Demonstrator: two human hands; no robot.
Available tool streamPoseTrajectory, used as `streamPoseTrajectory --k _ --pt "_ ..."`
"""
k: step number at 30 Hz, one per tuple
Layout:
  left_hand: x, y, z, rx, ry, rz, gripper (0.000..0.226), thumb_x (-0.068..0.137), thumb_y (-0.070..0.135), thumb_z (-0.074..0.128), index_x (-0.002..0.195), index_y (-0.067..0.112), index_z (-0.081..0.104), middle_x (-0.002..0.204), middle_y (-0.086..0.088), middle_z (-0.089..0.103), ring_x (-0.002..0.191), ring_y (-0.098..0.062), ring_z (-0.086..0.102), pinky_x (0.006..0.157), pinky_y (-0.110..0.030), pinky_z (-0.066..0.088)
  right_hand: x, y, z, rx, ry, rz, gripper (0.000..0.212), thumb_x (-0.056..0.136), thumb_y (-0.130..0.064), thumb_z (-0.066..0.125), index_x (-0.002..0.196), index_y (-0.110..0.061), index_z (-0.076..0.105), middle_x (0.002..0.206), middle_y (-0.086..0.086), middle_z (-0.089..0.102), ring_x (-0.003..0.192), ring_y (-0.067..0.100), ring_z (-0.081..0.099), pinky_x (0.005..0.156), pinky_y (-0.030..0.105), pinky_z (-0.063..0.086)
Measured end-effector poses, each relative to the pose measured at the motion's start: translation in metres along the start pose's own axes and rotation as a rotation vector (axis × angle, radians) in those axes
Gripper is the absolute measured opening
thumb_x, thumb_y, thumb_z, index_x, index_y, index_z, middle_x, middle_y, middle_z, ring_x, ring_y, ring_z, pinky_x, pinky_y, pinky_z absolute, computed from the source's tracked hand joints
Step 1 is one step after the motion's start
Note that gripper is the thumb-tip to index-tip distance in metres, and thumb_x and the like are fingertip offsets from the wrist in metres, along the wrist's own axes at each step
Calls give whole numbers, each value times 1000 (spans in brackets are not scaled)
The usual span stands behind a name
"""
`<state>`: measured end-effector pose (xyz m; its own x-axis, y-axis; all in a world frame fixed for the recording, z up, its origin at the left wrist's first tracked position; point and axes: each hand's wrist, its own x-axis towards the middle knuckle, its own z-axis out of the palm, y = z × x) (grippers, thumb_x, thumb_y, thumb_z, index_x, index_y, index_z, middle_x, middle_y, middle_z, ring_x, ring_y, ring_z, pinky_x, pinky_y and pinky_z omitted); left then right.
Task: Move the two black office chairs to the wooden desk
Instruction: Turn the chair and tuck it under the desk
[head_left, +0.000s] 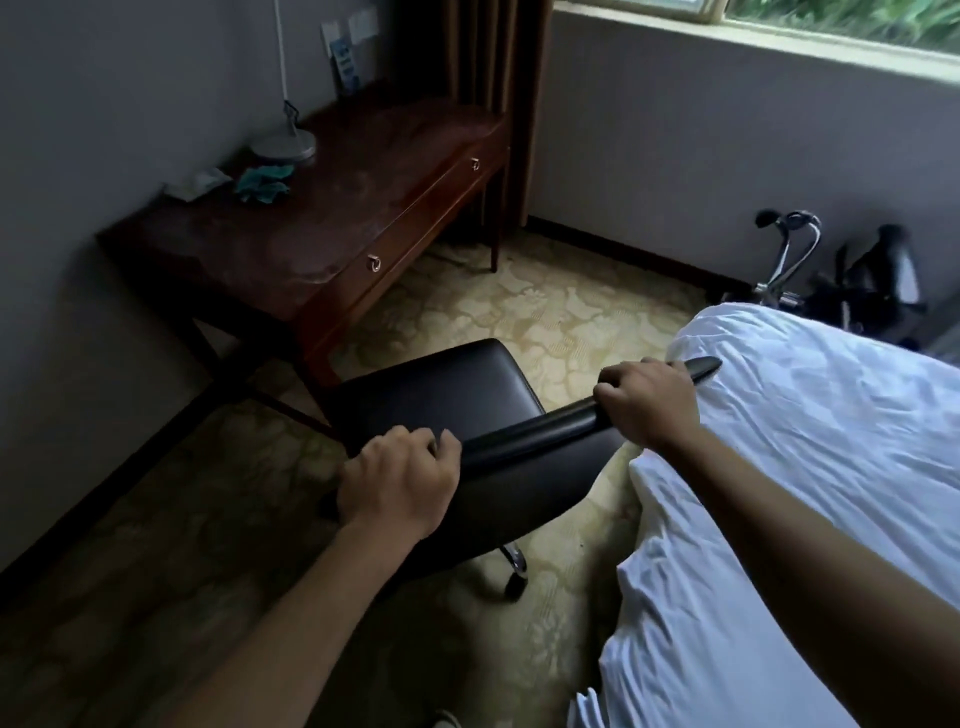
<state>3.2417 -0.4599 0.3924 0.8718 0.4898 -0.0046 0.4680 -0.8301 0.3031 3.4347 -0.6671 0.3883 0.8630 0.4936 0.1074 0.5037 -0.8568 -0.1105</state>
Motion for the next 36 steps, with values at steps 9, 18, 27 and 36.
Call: streamPoseTrajectory --k 9,18,27,36 --pt "61 73 22 -84 -36 -115 45 88 48 25 74 21 59 79 0 58 71 -18 53 63 -34 42 91 60 -10 -48 -74 -182 29 79 -44 32 68 -33 57 74 -5 59 77 15 46 72 33 17" --pt "105 143 47 -58 17 -318 36 91 47 32 73 26 55 84 2 57 75 -18 54 65 -34 47 175 120 0 -43 -52 -317 33 80 -38 29 57 -22 47 67 -5 51 79 17 43 74 34 19" --pt "125 172 48 -46 60 -493 34 91 44 37 84 26 65 84 6 61 74 -16 56 61 -32 45 157 66 -7 92 -98 -682 34 84 -45 32 63 -22 46 67 -4 57 69 21 57 55 30 28" --pt "132 185 46 -72 145 -520 32 89 40 37 76 24 61 76 6 61 70 -15 57 54 -29 39 156 71 -5 260 103 -661 29 81 -29 46 55 -16 42 52 0 48 49 23 48 50 27 22"
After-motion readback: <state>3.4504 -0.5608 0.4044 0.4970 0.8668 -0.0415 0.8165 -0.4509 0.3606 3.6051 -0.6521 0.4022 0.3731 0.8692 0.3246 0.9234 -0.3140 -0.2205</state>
